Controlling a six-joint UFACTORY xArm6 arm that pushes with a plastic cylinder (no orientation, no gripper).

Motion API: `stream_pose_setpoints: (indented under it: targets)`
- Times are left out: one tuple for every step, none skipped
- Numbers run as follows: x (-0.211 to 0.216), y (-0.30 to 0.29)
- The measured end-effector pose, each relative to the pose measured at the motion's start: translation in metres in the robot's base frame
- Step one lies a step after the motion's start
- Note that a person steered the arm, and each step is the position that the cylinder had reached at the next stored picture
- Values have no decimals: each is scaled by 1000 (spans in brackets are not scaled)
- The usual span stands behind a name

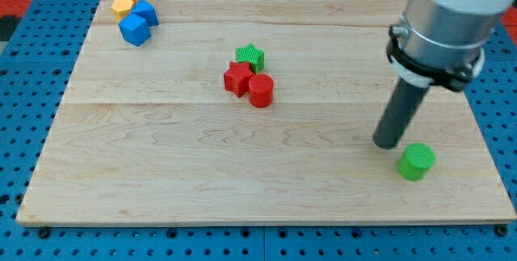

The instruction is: Push the red circle from the red star

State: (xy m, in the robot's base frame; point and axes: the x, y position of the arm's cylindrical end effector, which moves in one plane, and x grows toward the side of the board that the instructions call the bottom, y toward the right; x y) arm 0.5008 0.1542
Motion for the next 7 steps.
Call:
stream_pose_setpoints:
  targets:
    - [-13,23]
    - [-2,41]
    - [14,40]
    - [30,34]
    - [-9,-2]
    - [-26,-124]
    - [-39,-260]
